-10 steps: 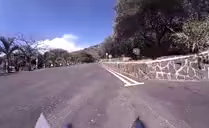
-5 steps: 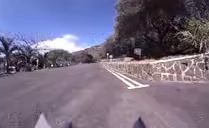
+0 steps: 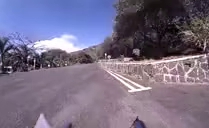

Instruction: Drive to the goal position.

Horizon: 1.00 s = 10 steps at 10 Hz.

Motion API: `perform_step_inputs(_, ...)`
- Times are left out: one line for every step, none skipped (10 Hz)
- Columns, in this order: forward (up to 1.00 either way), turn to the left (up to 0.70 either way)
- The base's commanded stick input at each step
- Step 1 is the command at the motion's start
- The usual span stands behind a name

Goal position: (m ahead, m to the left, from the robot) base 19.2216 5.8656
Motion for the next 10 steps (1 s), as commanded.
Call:
perform_step_inputs(0.50,0.00)
perform_step_inputs(0.50,0.00)
perform_step_inputs(0.50,0.00)
perform_step_inputs(0.50,0.00)
perform_step_inputs(0.50,0.00)
perform_step_inputs(0.50,0.00)
perform_step_inputs(0.50,0.00)
perform_step_inputs(0.50,0.00)
perform_step_inputs(0.50,0.00)
perform_step_inputs(0.50,0.00)
